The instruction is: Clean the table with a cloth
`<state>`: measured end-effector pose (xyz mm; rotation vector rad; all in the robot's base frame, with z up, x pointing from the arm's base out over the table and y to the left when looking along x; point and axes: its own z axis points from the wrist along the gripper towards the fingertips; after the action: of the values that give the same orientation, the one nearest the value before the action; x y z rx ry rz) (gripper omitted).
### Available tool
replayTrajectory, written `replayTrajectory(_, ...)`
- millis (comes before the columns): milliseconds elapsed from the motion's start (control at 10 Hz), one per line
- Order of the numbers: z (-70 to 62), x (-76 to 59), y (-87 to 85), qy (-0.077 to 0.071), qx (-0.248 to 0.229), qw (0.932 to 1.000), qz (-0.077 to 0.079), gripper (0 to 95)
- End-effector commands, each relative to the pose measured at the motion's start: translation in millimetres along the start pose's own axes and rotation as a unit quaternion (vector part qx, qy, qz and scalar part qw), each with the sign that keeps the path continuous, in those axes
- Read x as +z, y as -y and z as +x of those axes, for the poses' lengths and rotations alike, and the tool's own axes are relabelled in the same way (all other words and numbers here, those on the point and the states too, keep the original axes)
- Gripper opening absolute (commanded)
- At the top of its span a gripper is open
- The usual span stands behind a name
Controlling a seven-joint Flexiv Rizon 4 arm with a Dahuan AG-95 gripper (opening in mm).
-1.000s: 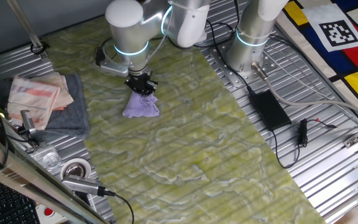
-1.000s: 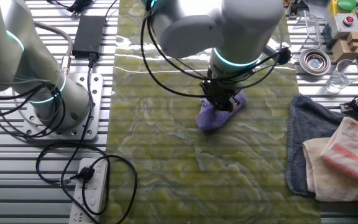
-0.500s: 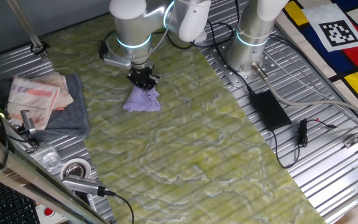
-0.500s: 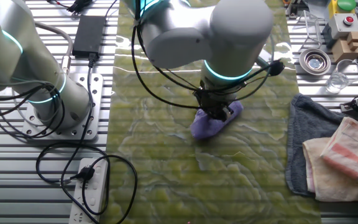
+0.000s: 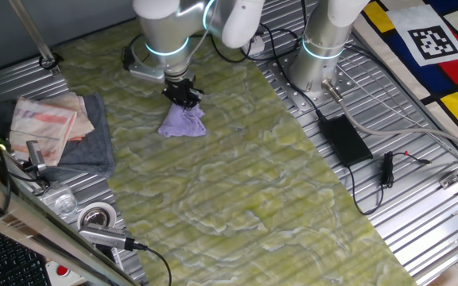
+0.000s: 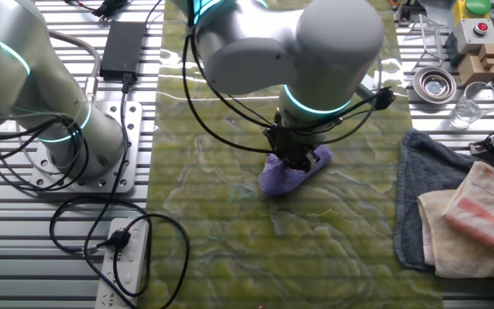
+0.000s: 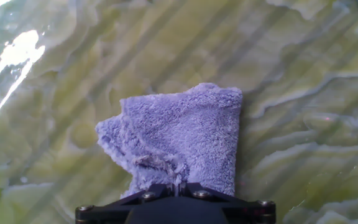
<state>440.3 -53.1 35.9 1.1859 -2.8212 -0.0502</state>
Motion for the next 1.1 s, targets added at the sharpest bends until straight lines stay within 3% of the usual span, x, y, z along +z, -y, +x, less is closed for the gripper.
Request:
replayTrajectory(100,0.2,0.2,-0.2,-0.013,0.000,0.9998,-0.012,0.0)
replayTrajectory(400,0.2,0.2,-0.2,-0.015,0.004,0.9998,-0.016,0.0)
replayTrajectory(1100,0.2,0.2,-0.2,-0.026,0.099,0.9944,-0.026,0.0)
